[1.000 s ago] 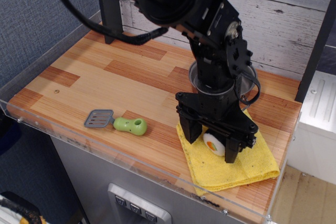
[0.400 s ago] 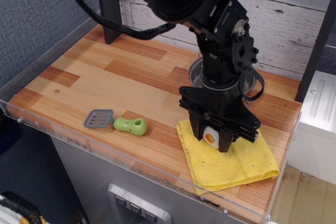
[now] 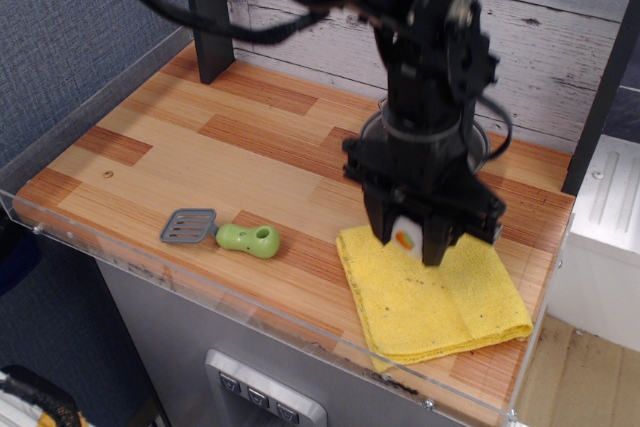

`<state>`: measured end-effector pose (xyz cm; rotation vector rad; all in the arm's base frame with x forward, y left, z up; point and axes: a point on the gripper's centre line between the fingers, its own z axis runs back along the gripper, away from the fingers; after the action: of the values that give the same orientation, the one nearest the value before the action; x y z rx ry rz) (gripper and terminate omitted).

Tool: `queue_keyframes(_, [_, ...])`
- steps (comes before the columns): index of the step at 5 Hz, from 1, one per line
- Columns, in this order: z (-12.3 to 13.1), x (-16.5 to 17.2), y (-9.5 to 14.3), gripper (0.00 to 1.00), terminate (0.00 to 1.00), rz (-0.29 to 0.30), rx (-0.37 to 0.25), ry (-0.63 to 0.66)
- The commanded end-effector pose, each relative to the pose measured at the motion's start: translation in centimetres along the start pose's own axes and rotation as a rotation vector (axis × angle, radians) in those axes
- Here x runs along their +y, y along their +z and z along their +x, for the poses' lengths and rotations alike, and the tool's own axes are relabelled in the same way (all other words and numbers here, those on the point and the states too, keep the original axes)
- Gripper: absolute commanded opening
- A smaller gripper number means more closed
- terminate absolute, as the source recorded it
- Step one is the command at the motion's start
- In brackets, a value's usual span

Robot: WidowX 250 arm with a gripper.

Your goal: Move the sushi on the top left of the table.

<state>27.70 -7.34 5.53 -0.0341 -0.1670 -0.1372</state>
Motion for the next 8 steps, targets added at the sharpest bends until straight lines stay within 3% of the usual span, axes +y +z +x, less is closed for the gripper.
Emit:
queue_keyframes(1, [1.8,3.2,5.7,0.0,0.0,-0.018,-0.121,0.116])
queue_keyframes(2, [1.9,6.6,6.7,0.0,0.0,0.013,-0.122,0.191])
queue_keyframes(4, [4.2,13.7,6.5,0.0,0.0,0.052,-0.156,0.353])
queue_keyframes(6, [6.5,18.6,3.9,0.0,0.0,0.118,-0.147,0.383])
queue_keyframes(8, [7.5,21.5,1.8,0.0,0.0,0.175,-0.148,0.386])
